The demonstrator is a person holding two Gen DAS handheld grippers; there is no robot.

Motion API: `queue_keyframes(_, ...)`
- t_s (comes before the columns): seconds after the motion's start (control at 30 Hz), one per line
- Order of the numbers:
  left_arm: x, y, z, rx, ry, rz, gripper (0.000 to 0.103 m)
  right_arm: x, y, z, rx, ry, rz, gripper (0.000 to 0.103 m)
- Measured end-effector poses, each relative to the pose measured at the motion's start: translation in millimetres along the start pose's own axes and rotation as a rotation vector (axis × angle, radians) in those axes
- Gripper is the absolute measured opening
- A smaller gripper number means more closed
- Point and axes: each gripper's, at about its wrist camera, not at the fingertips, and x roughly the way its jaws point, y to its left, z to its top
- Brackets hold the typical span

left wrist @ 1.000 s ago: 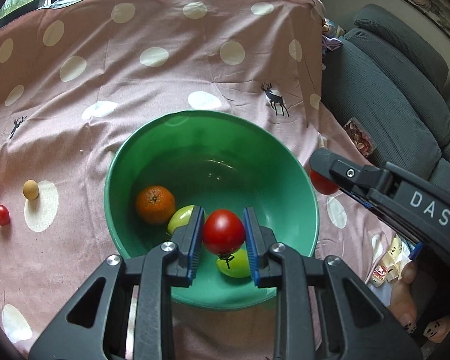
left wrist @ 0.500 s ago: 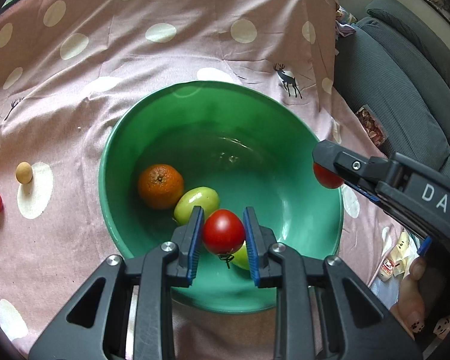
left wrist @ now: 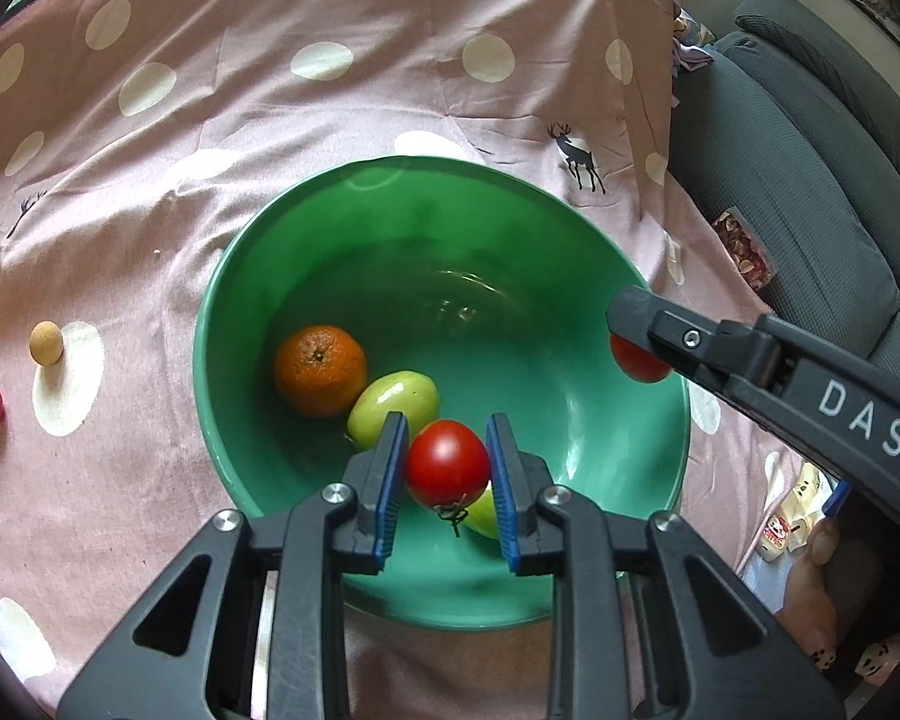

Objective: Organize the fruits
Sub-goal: 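Carry the red tomato with the right tool over the green bowl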

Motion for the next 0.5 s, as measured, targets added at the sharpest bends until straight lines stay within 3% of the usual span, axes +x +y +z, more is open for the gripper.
queue_keyframes(0.5, 0.2, 3.5, -0.4, -0.001, 0.001, 0.008, 0.026, 3.6, -1.2, -0.8, 0.0, 0.018, -0.013, 0.028)
